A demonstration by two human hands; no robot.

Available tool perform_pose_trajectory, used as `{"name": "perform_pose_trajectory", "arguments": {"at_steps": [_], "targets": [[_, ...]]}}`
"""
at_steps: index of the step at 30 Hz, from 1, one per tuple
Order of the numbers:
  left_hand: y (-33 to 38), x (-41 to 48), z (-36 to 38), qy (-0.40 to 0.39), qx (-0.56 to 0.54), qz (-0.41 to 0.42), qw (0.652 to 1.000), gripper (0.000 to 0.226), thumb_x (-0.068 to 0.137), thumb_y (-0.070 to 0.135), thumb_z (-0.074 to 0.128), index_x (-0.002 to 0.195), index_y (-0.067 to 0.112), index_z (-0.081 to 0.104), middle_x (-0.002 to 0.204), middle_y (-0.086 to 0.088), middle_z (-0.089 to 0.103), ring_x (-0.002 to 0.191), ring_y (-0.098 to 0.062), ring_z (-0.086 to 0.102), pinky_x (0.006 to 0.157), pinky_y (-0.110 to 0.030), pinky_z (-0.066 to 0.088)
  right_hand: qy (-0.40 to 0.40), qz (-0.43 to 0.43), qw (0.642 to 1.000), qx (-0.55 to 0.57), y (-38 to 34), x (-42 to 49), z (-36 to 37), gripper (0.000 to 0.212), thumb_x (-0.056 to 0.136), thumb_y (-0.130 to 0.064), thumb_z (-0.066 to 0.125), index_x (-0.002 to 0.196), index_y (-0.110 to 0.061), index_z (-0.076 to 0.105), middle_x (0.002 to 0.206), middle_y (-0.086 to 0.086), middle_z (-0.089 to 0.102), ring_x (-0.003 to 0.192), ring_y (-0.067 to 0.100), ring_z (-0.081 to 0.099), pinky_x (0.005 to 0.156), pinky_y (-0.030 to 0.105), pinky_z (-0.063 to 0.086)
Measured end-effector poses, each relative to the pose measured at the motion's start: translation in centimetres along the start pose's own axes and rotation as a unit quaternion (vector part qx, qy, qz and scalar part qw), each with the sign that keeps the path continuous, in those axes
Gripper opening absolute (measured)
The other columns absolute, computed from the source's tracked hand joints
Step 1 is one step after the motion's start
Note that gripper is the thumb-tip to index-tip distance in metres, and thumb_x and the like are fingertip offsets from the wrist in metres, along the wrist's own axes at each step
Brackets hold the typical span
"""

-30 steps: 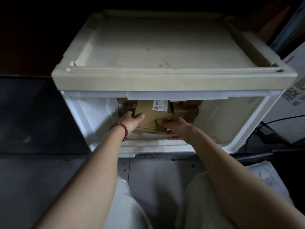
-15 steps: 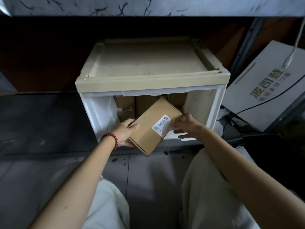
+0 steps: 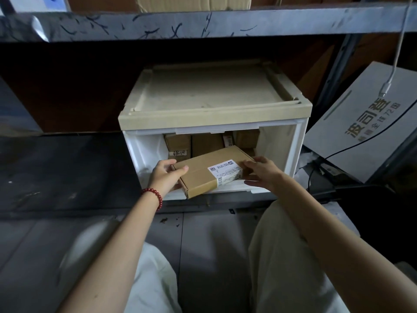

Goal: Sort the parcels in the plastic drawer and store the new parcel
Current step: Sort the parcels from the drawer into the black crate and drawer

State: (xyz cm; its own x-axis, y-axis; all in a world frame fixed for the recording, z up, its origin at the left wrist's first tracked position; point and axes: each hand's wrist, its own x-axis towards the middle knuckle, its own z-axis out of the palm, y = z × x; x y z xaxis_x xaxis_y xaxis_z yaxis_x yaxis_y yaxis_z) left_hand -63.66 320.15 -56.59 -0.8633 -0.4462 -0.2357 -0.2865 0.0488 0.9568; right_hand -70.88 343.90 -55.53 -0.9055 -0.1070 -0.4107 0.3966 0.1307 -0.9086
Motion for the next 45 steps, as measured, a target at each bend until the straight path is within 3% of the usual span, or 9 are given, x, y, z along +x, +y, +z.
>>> {"name": "perform_pose_trajectory", "arguments": {"at_steps": [6, 9, 15, 18, 22, 27, 35, 39, 45], "targets": [[0.5, 0.4, 0.4, 0.05, -0.151, -0.049, 0.986, 0.029, 0.091, 0.018, 0.064, 0.117, 0.009, 0.056, 0.116, -0.013, 0.061, 0.1, -0.027, 0.063, 0.068, -0.035, 0.056, 0.025, 0.045, 0.998, 0.028, 0.0, 0.7, 0.4, 0.011, 0.097, -0.013, 0.055, 0.103, -0.005, 0.049, 0.077, 0.013, 0.055, 0.061, 0.024, 0.06, 0.059, 0.039, 0.058], [0.9, 0.2, 0.9, 0.061, -0.179, -0.064, 0.98, 0.015, 0.093, 0.013, 0.059, 0.107, 0.007, 0.058, 0.102, -0.01, 0.059, 0.098, -0.028, 0.061, 0.072, -0.037, 0.055, 0.046, 0.06, 0.997, 0.036, 0.2, 1.0, 0.3, 0.015, 0.095, -0.012, 0.057, 0.084, -0.003, 0.054, 0.079, 0.014, 0.055, 0.063, 0.025, 0.059, 0.068, 0.039, 0.058], [0.3, 0.6, 1.1, 0.053, -0.191, -0.099, 0.975, 0.014, 0.091, 0.013, 0.061, 0.104, 0.007, 0.057, 0.109, -0.012, 0.061, 0.099, -0.03, 0.064, 0.06, -0.032, 0.059, 0.05, 0.038, 0.991, 0.116, 0.0, 1.4, 0.5, 0.018, 0.099, -0.014, 0.048, 0.087, -0.002, 0.053, 0.089, 0.015, 0.058, 0.07, 0.025, 0.063, 0.066, 0.039, 0.057], [0.1, 0.8, 1.2, 0.053, -0.18, -0.107, 0.976, 0.006, 0.096, 0.015, 0.054, 0.099, 0.012, 0.058, 0.113, -0.011, 0.057, 0.101, -0.03, 0.064, 0.063, -0.032, 0.054, 0.043, 0.034, 0.988, 0.147, -0.1, 1.4, 0.3, 0.022, 0.096, -0.006, 0.036, 0.09, 0.001, 0.056, 0.092, 0.018, 0.061, 0.068, 0.024, 0.066, 0.06, 0.036, 0.056], [-0.1, 0.9, 1.4, 0.044, -0.152, -0.101, 0.982, 0.016, 0.098, 0.022, 0.05, 0.108, 0.012, 0.058, 0.114, -0.01, 0.057, 0.102, -0.025, 0.062, 0.065, -0.029, 0.053, 0.038, 0.036, 0.981, 0.186, -0.2, 1.3, 0.2, 0.024, 0.096, -0.001, 0.035, 0.081, -0.001, 0.053, 0.084, 0.016, 0.056, 0.072, 0.025, 0.06, 0.071, 0.037, 0.055], [-0.4, 1.2, 1.7, 0.035, -0.106, -0.108, 0.988, 0.02, 0.096, 0.028, 0.051, 0.109, 0.014, 0.057, 0.118, -0.008, 0.059, 0.107, -0.025, 0.062, 0.065, -0.027, 0.05, 0.032, 0.023, 0.987, 0.155, -0.2, 1.5, 0.5, 0.011, 0.096, 0.0, 0.046, 0.091, 0.001, 0.056, 0.087, 0.016, 0.062, 0.067, 0.02, 0.063, 0.055, 0.027, 0.058], [-0.3, 1.3, 1.8, 0.031, -0.102, -0.094, 0.99, 0.023, 0.098, 0.031, 0.047, 0.115, 0.016, 0.051, 0.119, -0.008, 0.06, 0.097, -0.021, 0.062, 0.061, -0.027, 0.046, 0.048, 0.02, 0.985, 0.166, 0.2, 2.1, 0.2, 0.009, 0.097, -0.006, 0.054, 0.09, 0.0, 0.054, 0.084, 0.016, 0.065, 0.068, 0.021, 0.064, 0.077, 0.036, 0.059], [-0.4, 1.2, 1.8, 0.036, -0.07, -0.072, 0.994, 0.017, 0.098, 0.033, 0.048, 0.111, 0.023, 0.052, 0.12, -0.005, 0.059, 0.093, -0.018, 0.063, 0.063, -0.028, 0.048, 0.086, 0.043, 0.99, 0.099, 0.2, 2.0, 0.2, 0.023, 0.096, -0.02, 0.057, 0.078, -0.006, 0.053, 0.07, 0.007, 0.056, 0.059, 0.014, 0.053, 0.043, 0.02, 0.052], [-0.4, 1.2, 1.7, 0.025, -0.055, -0.051, 0.997, 0.014, 0.098, 0.035, 0.047, 0.111, 0.034, 0.053, 0.119, 0.002, 0.056, 0.099, -0.019, 0.061, 0.07, -0.029, 0.049, 0.088, 0.007, 0.996, 0.032, 0.5, 2.4, -0.4, 0.025, 0.099, -0.033, 0.051, 0.079, -0.018, 0.052, 0.073, 0.002, 0.052, 0.064, 0.011, 0.049, 0.053, 0.021, 0.039]]}}
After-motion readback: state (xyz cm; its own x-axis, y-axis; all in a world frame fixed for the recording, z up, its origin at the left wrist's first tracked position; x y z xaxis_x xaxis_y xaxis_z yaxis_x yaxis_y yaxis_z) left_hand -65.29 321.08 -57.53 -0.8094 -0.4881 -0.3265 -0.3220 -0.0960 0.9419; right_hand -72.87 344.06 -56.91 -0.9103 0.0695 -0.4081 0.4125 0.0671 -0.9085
